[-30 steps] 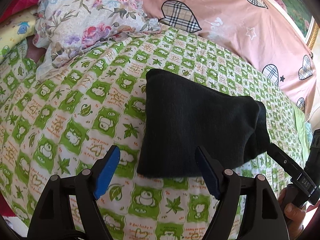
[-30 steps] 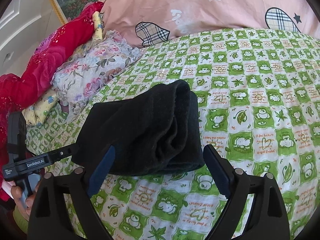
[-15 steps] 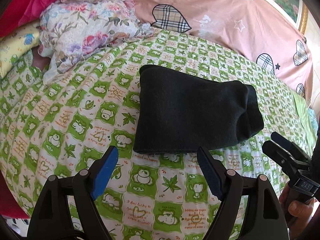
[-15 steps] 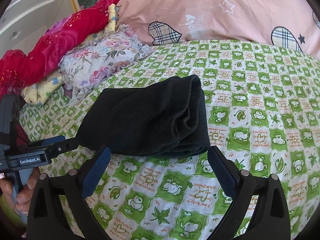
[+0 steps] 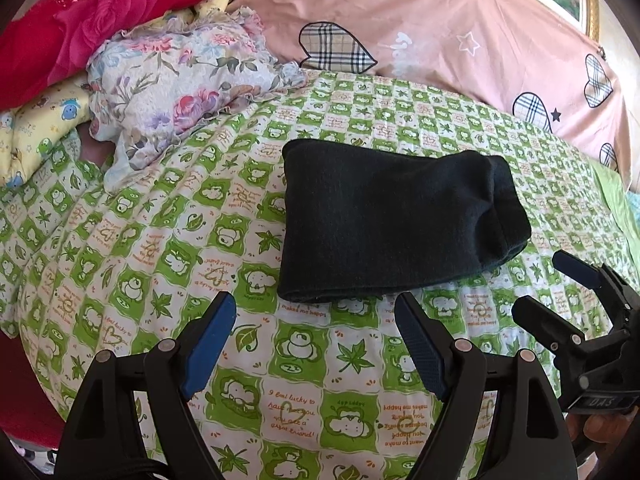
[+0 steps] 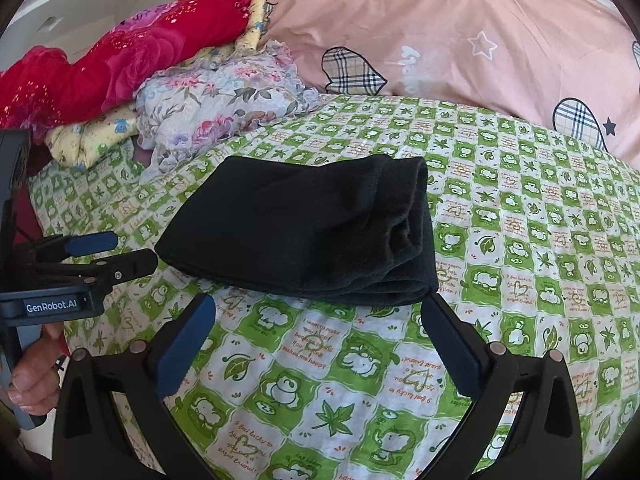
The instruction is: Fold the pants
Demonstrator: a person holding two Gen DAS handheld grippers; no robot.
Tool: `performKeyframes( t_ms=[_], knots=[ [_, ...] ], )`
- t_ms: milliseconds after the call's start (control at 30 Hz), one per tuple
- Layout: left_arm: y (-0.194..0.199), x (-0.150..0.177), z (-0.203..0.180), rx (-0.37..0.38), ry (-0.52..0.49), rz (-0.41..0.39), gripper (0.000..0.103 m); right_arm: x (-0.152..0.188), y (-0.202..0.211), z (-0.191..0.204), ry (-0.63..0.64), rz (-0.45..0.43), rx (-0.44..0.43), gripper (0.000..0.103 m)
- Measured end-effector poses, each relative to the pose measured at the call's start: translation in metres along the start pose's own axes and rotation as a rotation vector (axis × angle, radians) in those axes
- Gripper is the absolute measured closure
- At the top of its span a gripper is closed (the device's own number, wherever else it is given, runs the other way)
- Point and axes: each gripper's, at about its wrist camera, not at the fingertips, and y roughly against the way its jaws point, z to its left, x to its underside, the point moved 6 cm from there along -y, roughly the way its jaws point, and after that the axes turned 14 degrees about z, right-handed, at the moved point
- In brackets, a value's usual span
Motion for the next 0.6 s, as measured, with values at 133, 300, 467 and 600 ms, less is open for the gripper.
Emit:
performKeyframes(
  t_ms=[133, 300, 467, 600],
  knots=[
    [-0.003, 0.002, 0.003, 0.000, 0.005, 0.010, 0.021, 0.000, -0.001, 0.005, 0.022, -0.003, 0.014, 0.001],
    [-0.004, 0.004, 0.005, -0.019, 0.005, 0.006, 0.021, 0.000, -0.003, 0.005, 0.016, -0.002, 0.009, 0.001],
    [-0.008, 0.006, 0.003, -0.030, -0.017, 0.009, 0.021, 0.001, -0.009, 0.003, 0.002, 0.010, -0.005, 0.001],
    [-0.012, 0.007, -0.001, -0.037, -0.045, 0.014, 0.020, 0.001, -0.014, 0.003, -0.005, 0.019, -0.013, 0.001]
  ],
)
